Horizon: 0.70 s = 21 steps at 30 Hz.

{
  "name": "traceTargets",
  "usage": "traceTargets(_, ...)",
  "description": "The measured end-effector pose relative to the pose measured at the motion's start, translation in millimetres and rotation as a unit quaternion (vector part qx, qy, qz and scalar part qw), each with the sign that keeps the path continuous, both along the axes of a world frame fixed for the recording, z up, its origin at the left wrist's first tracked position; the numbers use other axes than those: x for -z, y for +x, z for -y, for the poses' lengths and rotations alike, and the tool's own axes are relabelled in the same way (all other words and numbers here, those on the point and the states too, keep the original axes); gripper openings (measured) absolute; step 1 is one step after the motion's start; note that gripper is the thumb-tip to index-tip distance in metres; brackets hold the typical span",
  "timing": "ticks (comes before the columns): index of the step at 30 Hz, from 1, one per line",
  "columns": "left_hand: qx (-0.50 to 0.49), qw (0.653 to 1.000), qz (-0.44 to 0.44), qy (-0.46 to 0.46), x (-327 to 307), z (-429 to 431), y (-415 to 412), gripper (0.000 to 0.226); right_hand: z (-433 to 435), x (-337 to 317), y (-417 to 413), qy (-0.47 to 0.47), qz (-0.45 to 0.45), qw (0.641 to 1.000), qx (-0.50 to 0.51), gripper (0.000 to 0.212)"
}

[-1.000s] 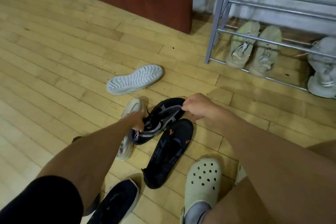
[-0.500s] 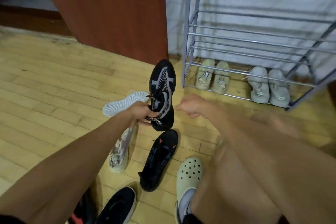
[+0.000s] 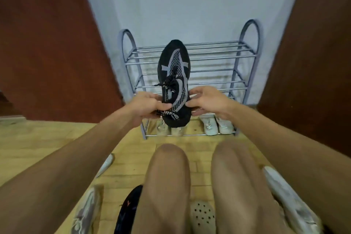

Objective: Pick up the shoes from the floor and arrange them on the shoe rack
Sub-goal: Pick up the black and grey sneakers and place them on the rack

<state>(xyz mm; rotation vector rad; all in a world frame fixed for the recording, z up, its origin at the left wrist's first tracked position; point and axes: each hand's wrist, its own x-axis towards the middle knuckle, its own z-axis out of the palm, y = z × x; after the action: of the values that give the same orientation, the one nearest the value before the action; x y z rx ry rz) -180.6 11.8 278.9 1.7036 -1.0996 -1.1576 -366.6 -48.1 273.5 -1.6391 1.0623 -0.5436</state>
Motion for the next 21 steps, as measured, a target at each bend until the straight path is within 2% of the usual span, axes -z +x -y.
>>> traceTargets(4, 0.056, 0.998, 0.008, 0.014, 7.7, 22.8, -78.1, 0.033, 6.2, 7.2, -87.2, 0.010, 0.016, 0.999, 0.049, 0.036)
traceTargets(8, 0.104, 0.994, -0.011, 0.044, 46.5, 31.9, -163.0, 0.020, 2.9, 40.8, -169.2, 0.043, -0.011, 0.996, 0.081, 0.035)
traceTargets(11, 0.099, 0.990, -0.051, 0.087, 87.8, 33.6, -216.5, 0.028, -3.3, 69.6, -221.2, 0.071, -0.038, 0.991, 0.108, 0.047)
traceTargets(14, 0.091, 0.983, -0.078, 0.137, 127.9, 35.0, -256.6, 0.035, -15.0, 103.7, -261.2, 0.109, -0.030, 0.982, 0.154, 0.041)
traceTargets(18, 0.108, 0.973, -0.052, 0.198, 181.3, 26.1, -282.7, 0.029, -42.7, 169.7, -304.3, 0.179, 0.000, 0.953, 0.244, 0.030)
traceTargets(21, 0.119, 0.962, 0.007, 0.245, 223.0, 11.9, -275.4, 0.030, -76.5, 227.4, -330.4, 0.250, 0.002, 0.913, 0.321, 0.027)
